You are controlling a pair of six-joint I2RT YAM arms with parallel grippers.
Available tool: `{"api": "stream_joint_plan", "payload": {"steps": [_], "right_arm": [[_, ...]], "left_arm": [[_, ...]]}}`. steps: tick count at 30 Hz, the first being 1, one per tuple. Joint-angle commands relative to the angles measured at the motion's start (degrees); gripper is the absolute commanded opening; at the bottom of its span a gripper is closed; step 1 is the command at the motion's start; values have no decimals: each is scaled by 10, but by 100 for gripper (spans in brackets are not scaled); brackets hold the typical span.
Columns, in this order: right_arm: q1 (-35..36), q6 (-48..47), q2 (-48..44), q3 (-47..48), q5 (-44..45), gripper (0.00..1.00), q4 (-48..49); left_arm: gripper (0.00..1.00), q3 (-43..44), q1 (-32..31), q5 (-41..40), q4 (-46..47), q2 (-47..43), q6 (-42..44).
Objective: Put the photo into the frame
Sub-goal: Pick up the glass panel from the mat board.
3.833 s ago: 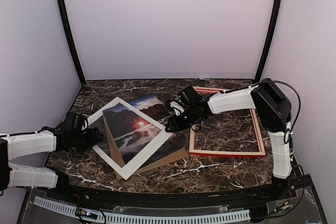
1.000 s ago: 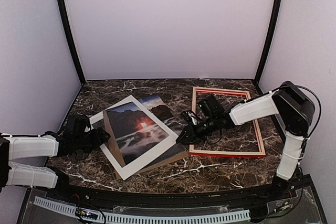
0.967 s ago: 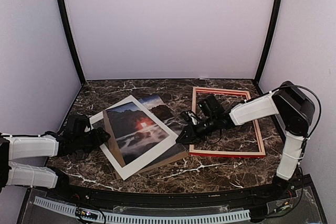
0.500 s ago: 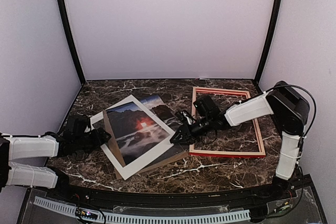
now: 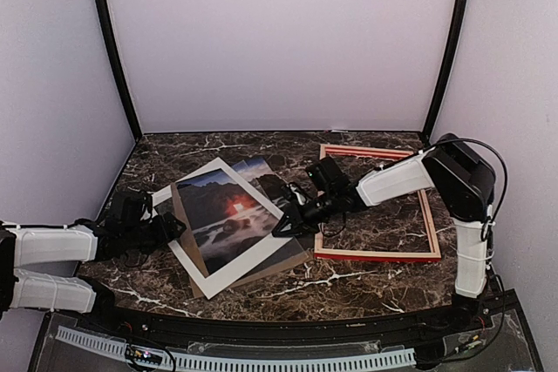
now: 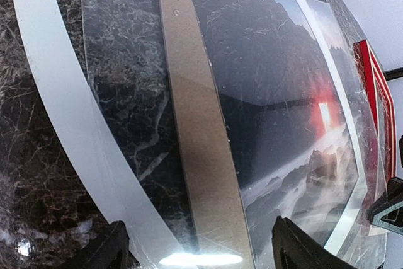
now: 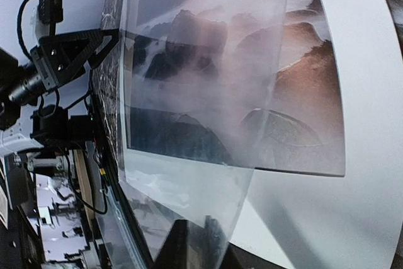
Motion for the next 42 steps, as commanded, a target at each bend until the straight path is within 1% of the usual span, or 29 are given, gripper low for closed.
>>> {"api": "stream_joint_plan", "payload": {"steps": [1,6,7,8,15,20,23,28,34,38,42], "right_arm": [[4,-12,-22,11,1,0,15],[-4,-41,-90,-11,-10,0,19],[-7,-47,-101,-14,-14,0,19],[-9,-53,-112,-18,-18,0,19],[-35,-69,-172,-51,-40,0,33],[-51,-73,-209,-67,-62,0,46],[-58,-72,-227,-70,-77,0,51],[-62,-71,-255,-71,-92,0,55],[-67,-81,-285,-71,-100,0,46],[-69,-82,-300,-72,-109,0,44],[-70,-85,-312,-73,-116,0,42]], "left_arm": [[83,-4,-6,20,6,-28,32],[90,-2,-6,28,1,-80,55],[97,-1,-6,32,2,-85,60],[98,-1,-6,39,5,-95,62],[99,0,-6,88,40,-109,74],[99,-4,-6,127,90,-101,78],[99,-2,-6,154,124,-83,81],[99,16,-6,183,153,-43,89],[99,39,-6,239,211,37,83],[99,51,-6,280,273,83,70],[99,67,-6,306,303,126,64]]}}
